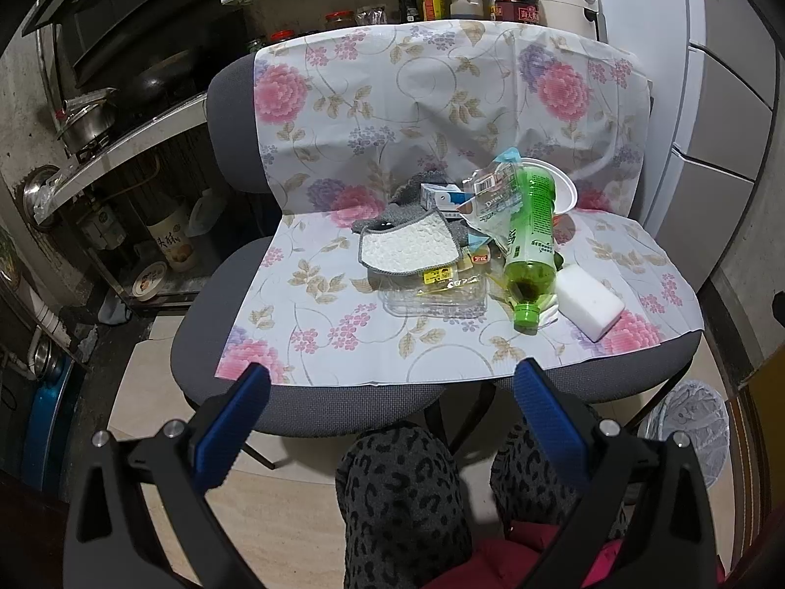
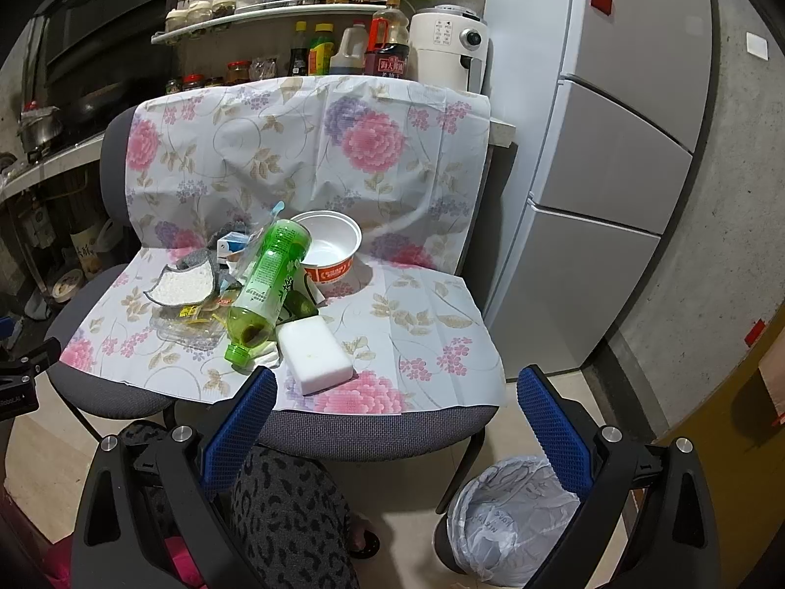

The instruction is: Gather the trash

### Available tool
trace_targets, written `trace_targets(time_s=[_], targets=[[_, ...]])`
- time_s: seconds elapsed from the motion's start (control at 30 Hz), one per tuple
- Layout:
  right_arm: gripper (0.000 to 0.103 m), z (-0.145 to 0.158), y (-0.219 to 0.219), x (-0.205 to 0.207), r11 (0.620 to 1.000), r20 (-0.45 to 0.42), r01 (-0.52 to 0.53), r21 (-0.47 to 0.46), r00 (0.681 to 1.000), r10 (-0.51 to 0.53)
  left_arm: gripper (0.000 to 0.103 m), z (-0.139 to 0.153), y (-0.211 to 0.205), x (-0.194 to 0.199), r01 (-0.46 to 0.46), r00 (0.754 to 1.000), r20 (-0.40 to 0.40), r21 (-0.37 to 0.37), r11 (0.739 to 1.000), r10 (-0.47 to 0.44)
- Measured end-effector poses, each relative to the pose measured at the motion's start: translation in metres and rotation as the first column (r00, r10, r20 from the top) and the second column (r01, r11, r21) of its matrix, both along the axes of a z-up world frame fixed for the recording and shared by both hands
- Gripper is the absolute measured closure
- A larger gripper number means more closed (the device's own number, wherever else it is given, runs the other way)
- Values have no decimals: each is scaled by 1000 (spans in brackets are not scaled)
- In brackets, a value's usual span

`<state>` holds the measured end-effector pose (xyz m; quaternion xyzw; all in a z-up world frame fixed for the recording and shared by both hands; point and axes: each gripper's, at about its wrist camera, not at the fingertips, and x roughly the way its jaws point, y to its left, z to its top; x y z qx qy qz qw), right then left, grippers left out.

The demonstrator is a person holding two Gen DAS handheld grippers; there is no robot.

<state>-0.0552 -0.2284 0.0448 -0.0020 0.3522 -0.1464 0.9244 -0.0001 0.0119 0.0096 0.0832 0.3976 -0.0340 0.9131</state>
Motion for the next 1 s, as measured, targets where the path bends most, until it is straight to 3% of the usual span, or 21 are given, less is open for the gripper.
trace_targets(time_s=[1.0], targets=[[6, -1, -1, -1, 1000, 2, 0, -1, 1000, 0, 6, 2, 1, 1, -1, 1000, 5, -3, 1000, 2]])
